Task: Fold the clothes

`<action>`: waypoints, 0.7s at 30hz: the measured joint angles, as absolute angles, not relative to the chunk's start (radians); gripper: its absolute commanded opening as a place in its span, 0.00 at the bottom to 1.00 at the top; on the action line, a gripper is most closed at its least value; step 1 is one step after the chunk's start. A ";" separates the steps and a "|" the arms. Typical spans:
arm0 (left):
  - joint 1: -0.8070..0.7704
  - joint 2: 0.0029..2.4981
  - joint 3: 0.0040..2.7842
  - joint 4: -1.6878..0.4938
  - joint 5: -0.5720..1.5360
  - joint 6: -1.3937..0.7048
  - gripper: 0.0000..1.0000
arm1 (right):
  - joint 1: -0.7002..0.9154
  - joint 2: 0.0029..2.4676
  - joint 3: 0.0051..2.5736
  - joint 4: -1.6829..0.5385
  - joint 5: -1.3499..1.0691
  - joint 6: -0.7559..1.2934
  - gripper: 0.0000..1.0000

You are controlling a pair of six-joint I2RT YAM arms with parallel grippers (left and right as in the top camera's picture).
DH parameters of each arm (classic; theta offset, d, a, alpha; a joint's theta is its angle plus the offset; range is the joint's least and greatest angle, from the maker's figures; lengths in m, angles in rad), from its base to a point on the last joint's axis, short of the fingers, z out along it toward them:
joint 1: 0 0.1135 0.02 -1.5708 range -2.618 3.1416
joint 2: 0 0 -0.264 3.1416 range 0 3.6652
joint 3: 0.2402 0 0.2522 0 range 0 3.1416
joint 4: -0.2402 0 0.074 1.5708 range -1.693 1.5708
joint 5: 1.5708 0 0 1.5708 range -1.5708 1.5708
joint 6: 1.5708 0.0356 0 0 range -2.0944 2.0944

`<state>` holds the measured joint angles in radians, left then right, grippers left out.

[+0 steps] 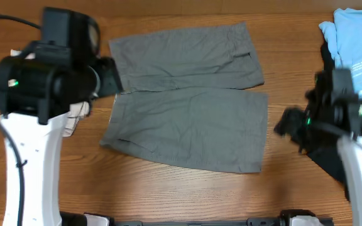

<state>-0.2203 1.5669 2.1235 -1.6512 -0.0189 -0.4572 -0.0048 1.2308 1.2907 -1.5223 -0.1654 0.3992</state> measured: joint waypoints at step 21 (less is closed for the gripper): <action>-0.353 1.578 1.654 -1.453 -0.051 -0.476 0.58 | -0.004 1.263 0.682 -1.059 -0.318 0.583 0.69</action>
<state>-0.3534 1.5784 1.6539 -1.4532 -0.0513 -0.4755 -0.0040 1.2629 0.6815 -1.0592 -0.3176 0.5835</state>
